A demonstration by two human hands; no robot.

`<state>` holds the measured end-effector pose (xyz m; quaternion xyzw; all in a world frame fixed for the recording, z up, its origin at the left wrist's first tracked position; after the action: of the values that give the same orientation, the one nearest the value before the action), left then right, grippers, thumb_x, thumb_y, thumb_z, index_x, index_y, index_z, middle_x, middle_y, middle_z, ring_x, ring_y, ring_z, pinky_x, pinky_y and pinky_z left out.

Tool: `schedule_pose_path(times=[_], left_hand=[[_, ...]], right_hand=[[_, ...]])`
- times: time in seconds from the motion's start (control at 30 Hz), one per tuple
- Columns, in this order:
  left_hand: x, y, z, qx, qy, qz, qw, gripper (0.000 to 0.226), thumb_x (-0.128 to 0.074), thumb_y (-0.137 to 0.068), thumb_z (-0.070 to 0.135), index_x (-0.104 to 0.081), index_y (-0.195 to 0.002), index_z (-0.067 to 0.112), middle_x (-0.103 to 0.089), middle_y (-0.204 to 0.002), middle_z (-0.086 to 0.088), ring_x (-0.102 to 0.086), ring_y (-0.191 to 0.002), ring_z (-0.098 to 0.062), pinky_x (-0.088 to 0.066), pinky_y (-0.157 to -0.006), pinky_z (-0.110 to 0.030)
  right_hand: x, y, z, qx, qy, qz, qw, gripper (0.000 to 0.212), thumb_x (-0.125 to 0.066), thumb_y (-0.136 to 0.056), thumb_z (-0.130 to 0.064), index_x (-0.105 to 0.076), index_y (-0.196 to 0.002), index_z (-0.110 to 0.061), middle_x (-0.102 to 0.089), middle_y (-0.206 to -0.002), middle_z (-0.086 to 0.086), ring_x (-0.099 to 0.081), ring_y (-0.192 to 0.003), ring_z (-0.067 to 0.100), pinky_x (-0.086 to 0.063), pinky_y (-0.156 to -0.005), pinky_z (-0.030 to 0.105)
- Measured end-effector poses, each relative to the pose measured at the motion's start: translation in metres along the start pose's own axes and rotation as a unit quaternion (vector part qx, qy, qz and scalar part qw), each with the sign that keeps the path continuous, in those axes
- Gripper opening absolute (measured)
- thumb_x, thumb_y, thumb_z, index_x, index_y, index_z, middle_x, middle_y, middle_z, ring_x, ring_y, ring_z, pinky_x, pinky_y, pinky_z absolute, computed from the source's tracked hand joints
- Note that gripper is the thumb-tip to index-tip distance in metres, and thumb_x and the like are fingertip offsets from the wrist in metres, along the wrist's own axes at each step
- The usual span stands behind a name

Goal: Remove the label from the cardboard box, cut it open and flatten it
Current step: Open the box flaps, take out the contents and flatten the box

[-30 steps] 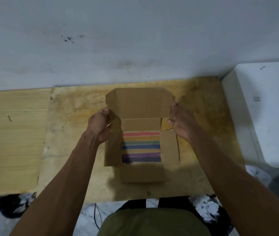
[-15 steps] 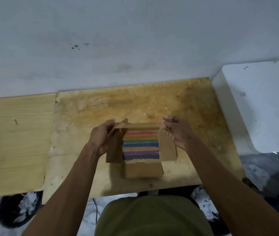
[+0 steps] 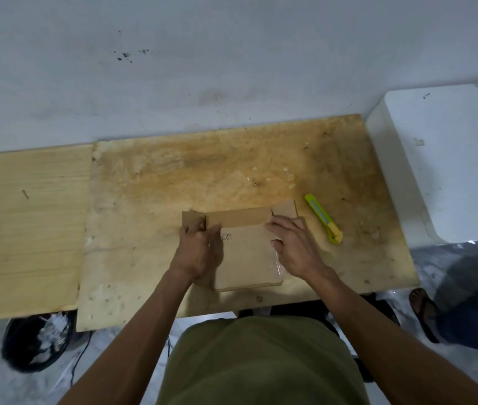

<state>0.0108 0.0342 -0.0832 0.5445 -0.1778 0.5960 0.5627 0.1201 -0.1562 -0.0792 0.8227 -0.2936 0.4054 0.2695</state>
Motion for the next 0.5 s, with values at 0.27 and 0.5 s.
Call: schedule_pose_path(times=[0.27,0.5], left_hand=[[-0.003,0.015,-0.006,0.107,-0.065,0.076,0.989,0.062,-0.063,-0.085,0.036,-0.035,-0.14,0.039,-0.011,-0.154,-0.007,-0.016,-0.132,-0.037,-0.029,-0.1,-0.052],[-0.013,0.03,-0.034,0.317,0.11,0.107,0.936,0.113,-0.088,-0.057,0.049,-0.023,-0.141,0.011,-0.038,-0.136,-0.014,-0.038,-0.124,-0.037,-0.041,-0.092,-0.052]], right_hand=[[-0.014,0.008,0.016,-0.067,0.14,0.024,0.988,0.058,-0.067,-0.081,-0.05,-0.047,-0.134,-0.036,-0.027,-0.154,-0.004,-0.026,-0.132,0.029,-0.035,-0.099,0.048],[-0.015,0.014,0.037,-0.251,-0.029,0.071,0.965,0.111,-0.082,-0.064,-0.052,-0.015,-0.15,-0.031,-0.03,-0.149,0.01,-0.025,-0.134,0.033,-0.033,-0.106,0.052]])
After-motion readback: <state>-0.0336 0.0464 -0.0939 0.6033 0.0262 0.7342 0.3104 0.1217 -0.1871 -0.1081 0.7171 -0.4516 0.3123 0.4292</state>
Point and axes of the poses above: each hand's wrist, its own y-axis away from the middle knuckle, its own x-axis out of the back of the hand, z = x × y, the point moved 7 cm from there along -y, towards the middle knuckle
